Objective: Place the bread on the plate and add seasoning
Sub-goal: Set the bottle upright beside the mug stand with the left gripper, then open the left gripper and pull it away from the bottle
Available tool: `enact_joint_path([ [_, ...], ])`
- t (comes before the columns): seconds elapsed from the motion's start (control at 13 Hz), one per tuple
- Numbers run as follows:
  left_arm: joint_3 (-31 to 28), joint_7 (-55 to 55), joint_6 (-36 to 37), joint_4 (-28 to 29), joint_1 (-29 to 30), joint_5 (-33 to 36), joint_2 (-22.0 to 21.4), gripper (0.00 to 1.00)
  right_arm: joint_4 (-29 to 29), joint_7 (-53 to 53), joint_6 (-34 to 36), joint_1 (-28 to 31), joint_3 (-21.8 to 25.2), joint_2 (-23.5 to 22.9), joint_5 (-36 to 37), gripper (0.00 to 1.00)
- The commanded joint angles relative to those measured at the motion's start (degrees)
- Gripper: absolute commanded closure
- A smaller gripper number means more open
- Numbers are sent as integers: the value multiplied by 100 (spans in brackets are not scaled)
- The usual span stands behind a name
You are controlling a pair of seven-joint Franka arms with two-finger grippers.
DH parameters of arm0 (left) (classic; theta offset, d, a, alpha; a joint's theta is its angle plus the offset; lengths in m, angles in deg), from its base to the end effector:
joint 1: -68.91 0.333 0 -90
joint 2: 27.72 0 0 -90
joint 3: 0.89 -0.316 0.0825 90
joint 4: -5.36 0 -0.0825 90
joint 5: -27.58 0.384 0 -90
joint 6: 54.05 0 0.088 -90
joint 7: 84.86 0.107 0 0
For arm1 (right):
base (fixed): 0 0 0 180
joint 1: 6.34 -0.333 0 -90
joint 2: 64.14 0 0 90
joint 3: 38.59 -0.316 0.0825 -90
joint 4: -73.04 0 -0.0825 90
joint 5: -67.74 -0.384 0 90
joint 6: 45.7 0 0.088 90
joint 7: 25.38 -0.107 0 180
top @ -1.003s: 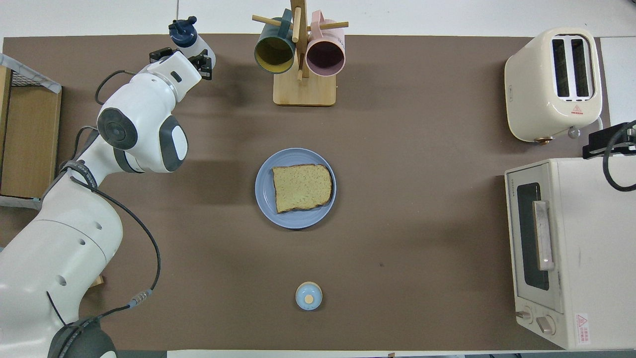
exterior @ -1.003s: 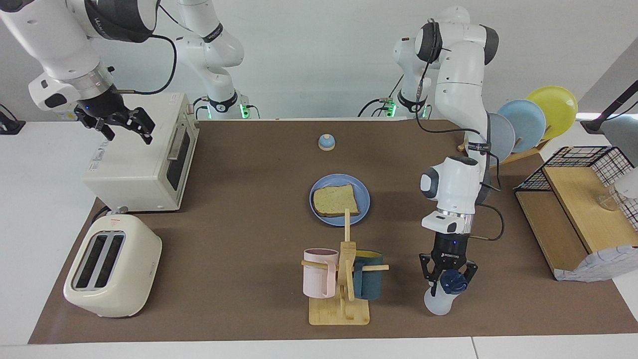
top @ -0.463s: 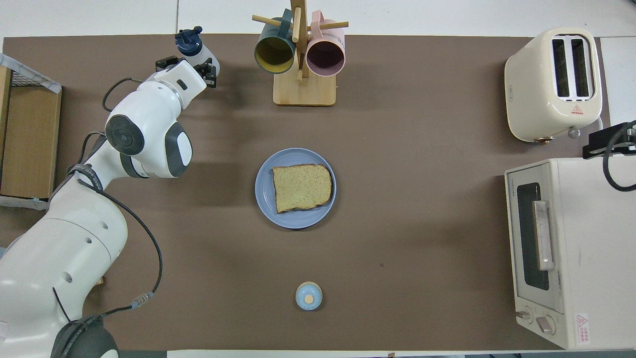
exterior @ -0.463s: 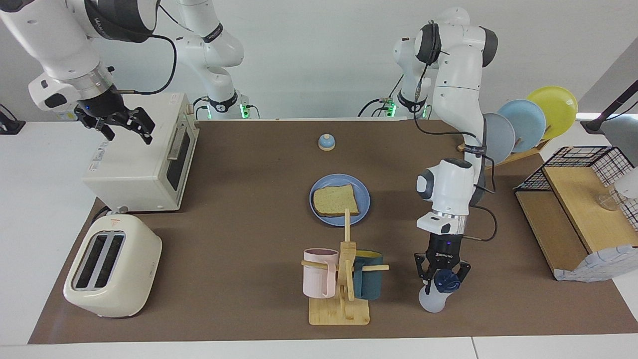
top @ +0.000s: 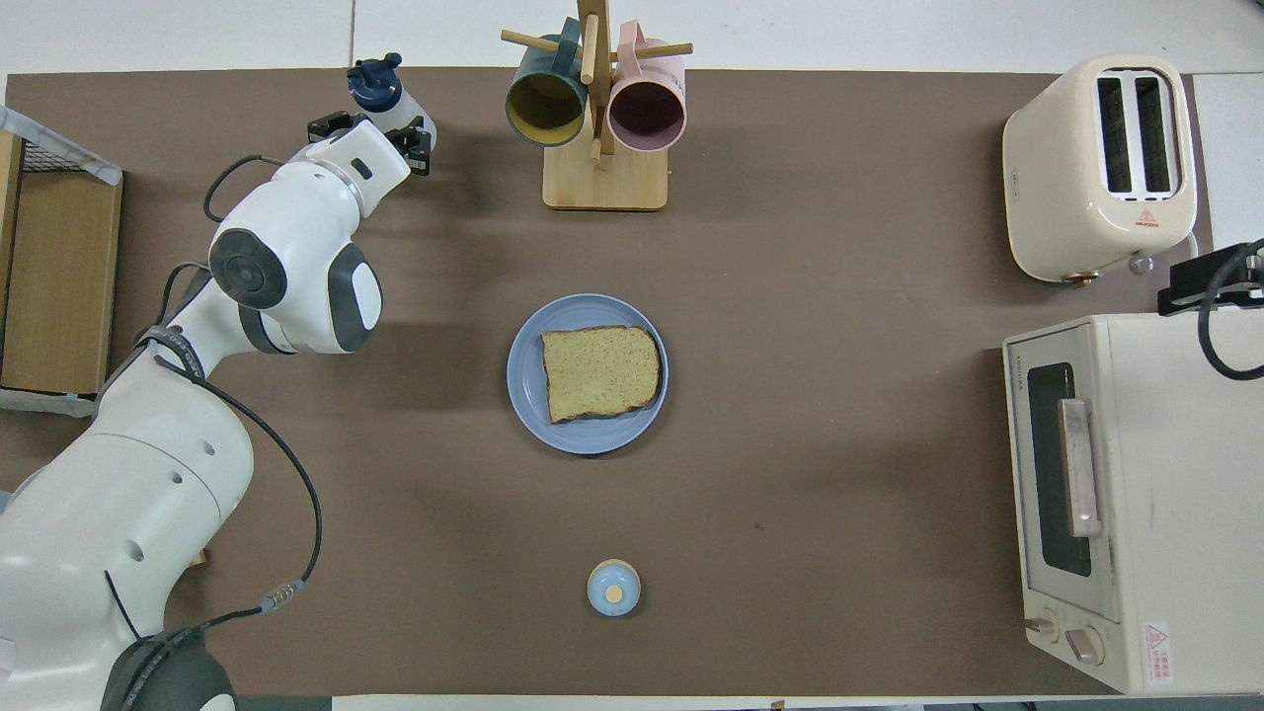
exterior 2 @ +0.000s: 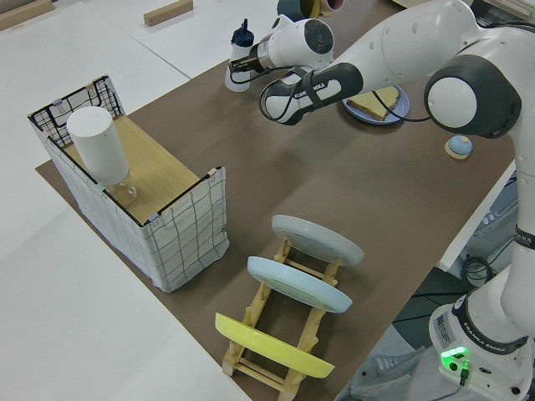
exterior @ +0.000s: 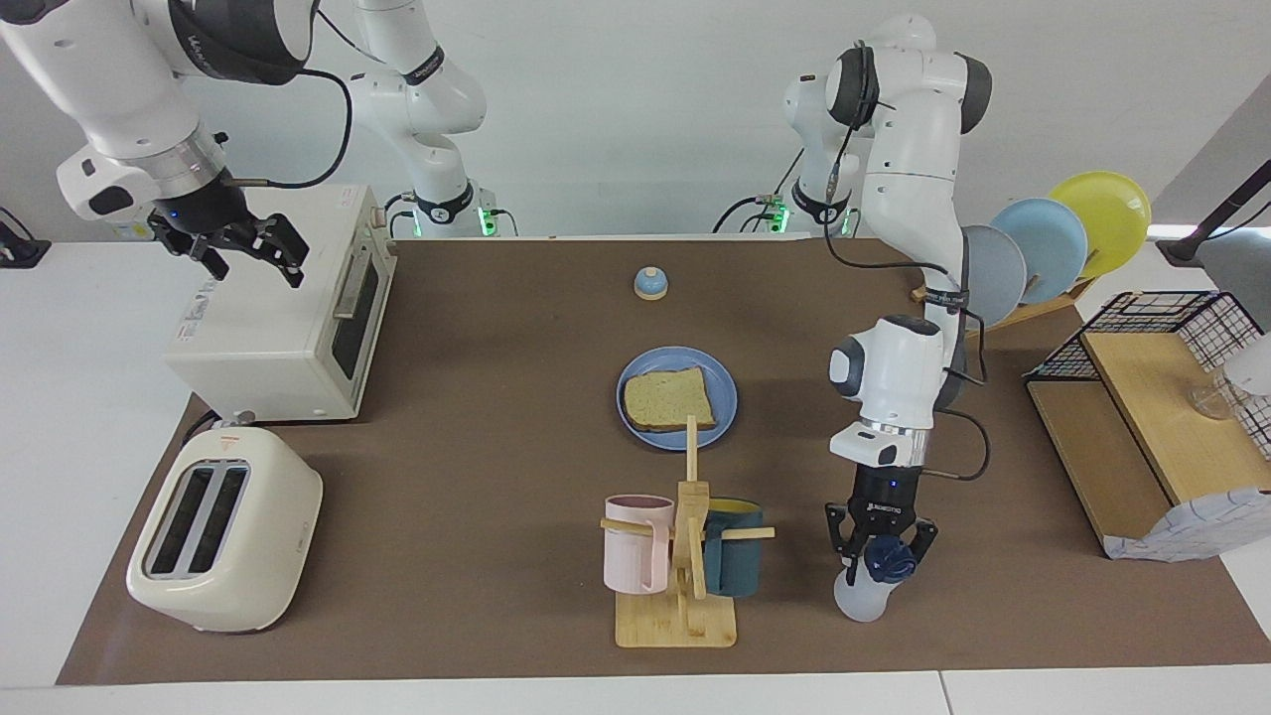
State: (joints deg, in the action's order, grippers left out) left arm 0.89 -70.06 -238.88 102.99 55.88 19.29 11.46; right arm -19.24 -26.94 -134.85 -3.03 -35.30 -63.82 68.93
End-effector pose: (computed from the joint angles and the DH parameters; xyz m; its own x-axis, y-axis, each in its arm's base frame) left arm 0.7047 -0.1674 0.2954 0.6203 -0.2620 0.7393 -0.3128 -0.9470 -0.0732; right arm 0.5461 -0.0655 0.6076 0.9887 -0.1421 -0.0485 -0.1412 -0.9897 0.0218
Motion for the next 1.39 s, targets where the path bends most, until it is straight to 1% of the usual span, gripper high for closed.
enact_joint_path([
  [0.0, 41, -21, 8, 133, 64, 38, -86, 0, -132, 95, -33, 20, -13, 117, -5, 0],
  [0.46, 41, -21, -10, 186, 73, 21, -103, 0, -132, 95, -33, 20, -13, 117, -5, 0],
  [0.77, 32, -4, 34, 747, 116, 21, -498, 0, -132, 95, -33, 20, -13, 117, -5, 0],
  [0.85, 32, -4, 191, 818, 151, 21, -647, 0, -132, 95, -33, 20, -13, 117, -5, 0],
  [0.93, 24, 14, 532, 915, 152, 21, -883, 0, -132, 95, -33, 20, -13, 117, -5, 0],
  [1.0, 15, 23, 944, 1063, 160, 21, -1216, 0, -132, 95, -33, 20, -13, 117, -5, 0],
  [1.31, 15, -29, 1833, 1758, 56, 12, -2316, 0, -132, 95, -33, 20, -13, 117, -5, 0],
])
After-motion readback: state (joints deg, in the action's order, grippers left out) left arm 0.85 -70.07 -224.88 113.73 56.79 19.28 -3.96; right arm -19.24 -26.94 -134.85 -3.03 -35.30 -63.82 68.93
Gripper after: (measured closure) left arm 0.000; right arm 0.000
